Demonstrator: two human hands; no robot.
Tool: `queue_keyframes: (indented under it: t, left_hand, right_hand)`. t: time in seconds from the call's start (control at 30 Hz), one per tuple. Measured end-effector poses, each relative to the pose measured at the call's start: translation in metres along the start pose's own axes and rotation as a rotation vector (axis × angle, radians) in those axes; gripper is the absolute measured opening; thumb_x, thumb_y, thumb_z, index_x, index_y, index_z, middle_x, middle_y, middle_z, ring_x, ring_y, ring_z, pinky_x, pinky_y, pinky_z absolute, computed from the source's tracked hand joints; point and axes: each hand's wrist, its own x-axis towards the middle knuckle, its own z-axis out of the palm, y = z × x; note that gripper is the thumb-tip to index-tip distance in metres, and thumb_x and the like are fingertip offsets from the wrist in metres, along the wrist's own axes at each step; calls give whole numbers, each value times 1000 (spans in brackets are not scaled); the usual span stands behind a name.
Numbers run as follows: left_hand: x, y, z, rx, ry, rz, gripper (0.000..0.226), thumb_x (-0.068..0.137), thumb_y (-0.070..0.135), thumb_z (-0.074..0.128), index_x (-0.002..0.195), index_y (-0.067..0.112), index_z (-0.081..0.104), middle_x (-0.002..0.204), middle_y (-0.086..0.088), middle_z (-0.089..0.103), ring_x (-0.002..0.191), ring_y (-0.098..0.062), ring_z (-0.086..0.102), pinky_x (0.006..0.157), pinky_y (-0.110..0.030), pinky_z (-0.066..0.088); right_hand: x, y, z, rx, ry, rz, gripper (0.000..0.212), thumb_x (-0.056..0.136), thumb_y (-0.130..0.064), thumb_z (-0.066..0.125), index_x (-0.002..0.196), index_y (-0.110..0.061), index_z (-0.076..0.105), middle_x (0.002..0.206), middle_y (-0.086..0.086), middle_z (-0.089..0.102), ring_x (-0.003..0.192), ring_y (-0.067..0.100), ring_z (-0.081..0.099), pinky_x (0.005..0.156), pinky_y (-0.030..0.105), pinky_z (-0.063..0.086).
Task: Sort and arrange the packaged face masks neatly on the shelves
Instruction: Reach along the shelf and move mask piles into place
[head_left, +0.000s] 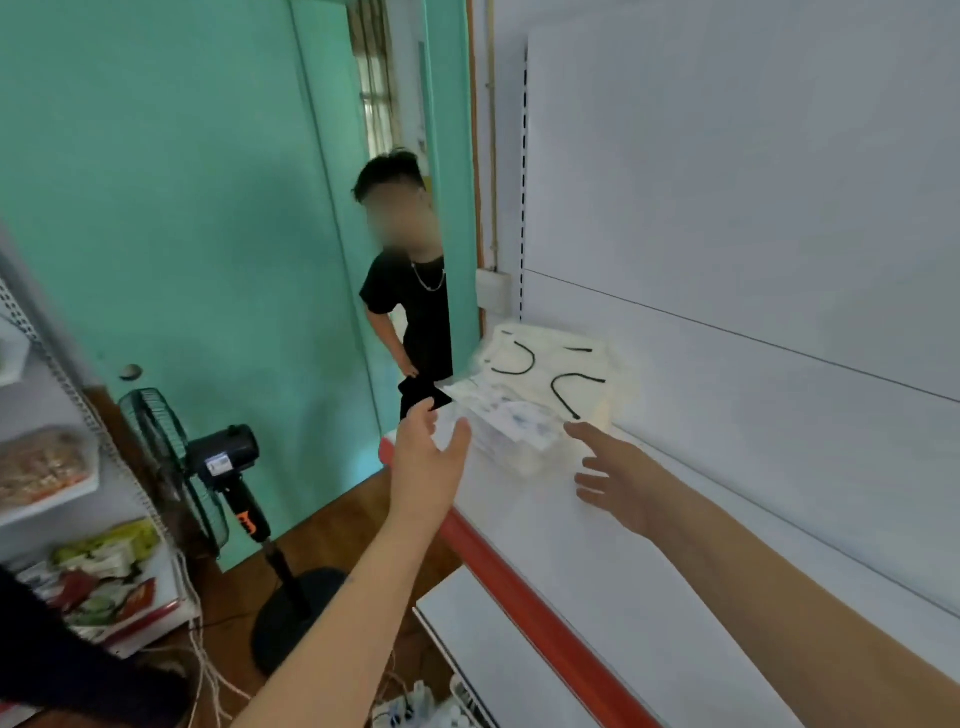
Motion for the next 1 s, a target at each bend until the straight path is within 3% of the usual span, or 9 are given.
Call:
queue_keyframes:
  t: [0.07,0.13,0.23,0.37,0.5,0.7,0.77,0.9,1.0]
  left_hand:
    - [56,-4,3,29,-31,-81,72,93,55,58,142,3,45,140,-21,54,130,-36,53,110,-54,42]
    - [100,-5,9,56,-129,-137,87,90,64,54,146,0,39,146,-29,47,133,-47,47,106,-54,42]
    - [136,-2,21,81,-347,-268,69,99,46,55,157,16,32,151,-4,46,136,-27,48,102,-34,41]
    - [143,-15,33,243,-463,-168,30,95,38,55,119,21,63,120,-2,68,99,-15,63,74,-27,47]
    - [127,-12,29,349,-605,-133,10,98,42,56,93,33,54,95,15,60,81,1,54,66,-16,42]
    - [123,-11,25,124,-915,-329,38,86,61,64,108,30,67,105,6,76,100,-17,70,100,-38,54]
    - [117,-5,26,111,-990,-334,47,82,64,65,110,27,72,105,1,79,102,-23,73,101,-44,55]
    - [98,4,28,24,-1171,-377,40,94,54,62,118,23,69,103,0,80,97,-20,76,79,-34,63]
    - [75,10,33,-103,-1274,-419,38,97,47,63,126,24,61,114,-5,77,105,-27,74,87,-47,61]
  right_hand:
    - [21,-1,8,63,13,29,61,87,-40,72,137,-13,51,134,7,48,121,26,53,102,37,46]
    - [36,0,14,120,26,37,55,88,-38,72,134,-12,55,129,5,55,122,26,55,105,37,44]
    - [50,-1,21,178,62,59,45,90,-34,69,127,-11,61,125,3,63,117,25,58,108,38,42]
    - [48,-1,28,268,138,103,29,91,-27,68,113,-8,68,101,8,72,90,26,66,81,35,52]
    - [41,7,38,200,171,103,30,92,-33,66,108,-9,74,96,6,78,90,25,70,72,32,53]
    - [16,5,30,293,167,186,38,89,-37,67,121,-16,70,114,6,75,110,27,69,106,45,48]
    - [2,2,28,332,206,195,33,91,-32,63,119,-17,70,112,6,75,107,27,70,99,42,52]
    - [-32,4,16,371,297,209,33,88,-29,66,117,-14,70,108,9,76,88,26,73,74,36,58]
    - [-61,12,6,328,382,198,31,90,-29,62,117,-14,70,107,8,76,84,23,72,72,33,58]
